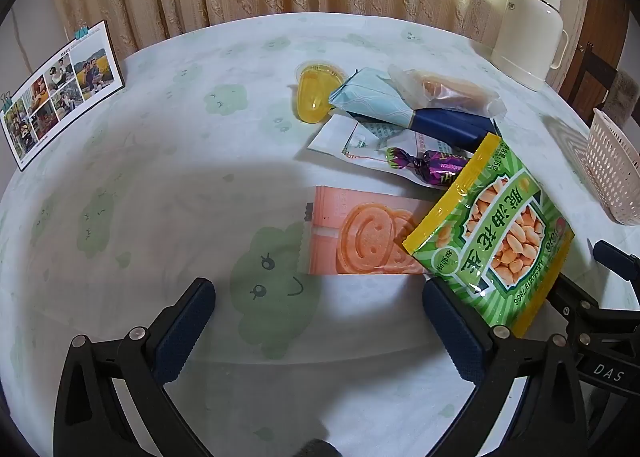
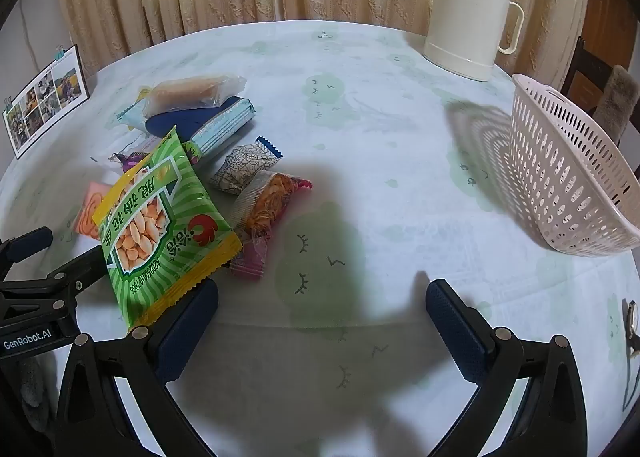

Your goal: Organize snacks

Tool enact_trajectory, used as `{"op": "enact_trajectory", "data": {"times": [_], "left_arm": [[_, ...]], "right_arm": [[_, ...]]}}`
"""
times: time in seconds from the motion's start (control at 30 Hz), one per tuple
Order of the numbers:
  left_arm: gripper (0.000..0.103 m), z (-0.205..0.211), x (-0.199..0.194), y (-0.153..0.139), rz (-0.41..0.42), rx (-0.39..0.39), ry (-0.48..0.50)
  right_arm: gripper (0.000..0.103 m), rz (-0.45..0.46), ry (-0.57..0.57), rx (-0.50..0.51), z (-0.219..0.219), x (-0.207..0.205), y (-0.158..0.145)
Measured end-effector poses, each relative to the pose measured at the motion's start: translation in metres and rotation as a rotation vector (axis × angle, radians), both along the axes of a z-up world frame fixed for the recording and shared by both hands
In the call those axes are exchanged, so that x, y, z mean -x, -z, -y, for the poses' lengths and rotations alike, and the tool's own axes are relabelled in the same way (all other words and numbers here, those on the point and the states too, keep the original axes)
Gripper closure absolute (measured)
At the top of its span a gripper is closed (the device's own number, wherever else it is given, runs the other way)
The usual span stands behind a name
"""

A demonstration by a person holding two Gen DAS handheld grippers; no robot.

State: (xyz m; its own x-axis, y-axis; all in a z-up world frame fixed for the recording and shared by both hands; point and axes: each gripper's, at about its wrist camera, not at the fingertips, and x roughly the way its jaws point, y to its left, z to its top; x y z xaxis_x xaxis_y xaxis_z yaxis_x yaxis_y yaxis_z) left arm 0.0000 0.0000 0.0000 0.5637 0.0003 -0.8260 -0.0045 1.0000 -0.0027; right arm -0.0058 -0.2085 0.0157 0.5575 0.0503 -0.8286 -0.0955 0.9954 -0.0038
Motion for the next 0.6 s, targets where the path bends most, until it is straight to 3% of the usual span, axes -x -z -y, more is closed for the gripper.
{"op": "enact_trajectory", "data": {"times": [0.3,0.6], "left_arm": [[0.000,0.0000,0.0000,0.0000,-0.001,-0.001,0.000],[0.000,0.0000,0.0000,0.0000,-0.001,-0.001,0.000]], "right_arm": [[0.000,-0.003,-0.006,0.004,0.0003,0.0001,-0.0002],[0.000,-0.032,-0.087,0.007,0.0035,-0.0004,-0.0014]]}}
